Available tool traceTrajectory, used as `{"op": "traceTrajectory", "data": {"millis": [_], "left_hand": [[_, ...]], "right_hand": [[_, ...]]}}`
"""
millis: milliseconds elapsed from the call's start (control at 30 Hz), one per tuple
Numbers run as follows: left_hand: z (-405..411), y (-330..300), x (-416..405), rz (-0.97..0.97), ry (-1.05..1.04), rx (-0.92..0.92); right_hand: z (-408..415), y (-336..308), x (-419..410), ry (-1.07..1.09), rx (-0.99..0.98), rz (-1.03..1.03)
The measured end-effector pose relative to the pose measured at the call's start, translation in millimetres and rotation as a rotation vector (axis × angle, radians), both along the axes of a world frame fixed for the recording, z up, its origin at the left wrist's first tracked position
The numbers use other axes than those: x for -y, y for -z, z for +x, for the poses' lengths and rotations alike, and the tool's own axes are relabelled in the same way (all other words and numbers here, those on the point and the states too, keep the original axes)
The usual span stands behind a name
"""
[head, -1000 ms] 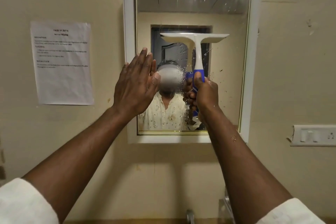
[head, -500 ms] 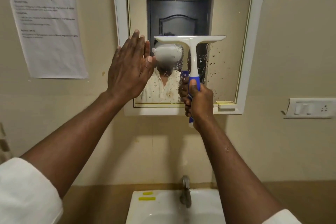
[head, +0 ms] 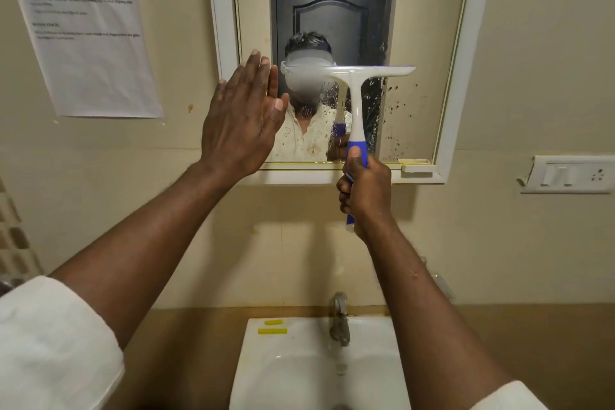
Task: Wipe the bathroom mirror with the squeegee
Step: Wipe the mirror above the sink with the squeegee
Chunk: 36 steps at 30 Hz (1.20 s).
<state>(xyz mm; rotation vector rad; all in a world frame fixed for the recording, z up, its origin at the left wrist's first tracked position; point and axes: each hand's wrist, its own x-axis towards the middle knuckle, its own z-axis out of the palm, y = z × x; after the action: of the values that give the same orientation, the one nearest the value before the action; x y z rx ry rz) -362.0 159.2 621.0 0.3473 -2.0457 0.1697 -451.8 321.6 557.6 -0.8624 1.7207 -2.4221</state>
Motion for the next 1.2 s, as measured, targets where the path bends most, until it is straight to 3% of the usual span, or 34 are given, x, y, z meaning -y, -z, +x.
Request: {"op": "traceTrajectory", "data": {"millis": [300, 1200], "left_hand": [[3, 8, -6, 0.017, 0.036, 0.000], [16, 33, -26, 0.025, 0.043, 0.072]], "right_hand": [[12, 72, -4, -0.002, 0.079, 0.069], [32, 115, -19, -0.001, 0.199, 0.150]]}}
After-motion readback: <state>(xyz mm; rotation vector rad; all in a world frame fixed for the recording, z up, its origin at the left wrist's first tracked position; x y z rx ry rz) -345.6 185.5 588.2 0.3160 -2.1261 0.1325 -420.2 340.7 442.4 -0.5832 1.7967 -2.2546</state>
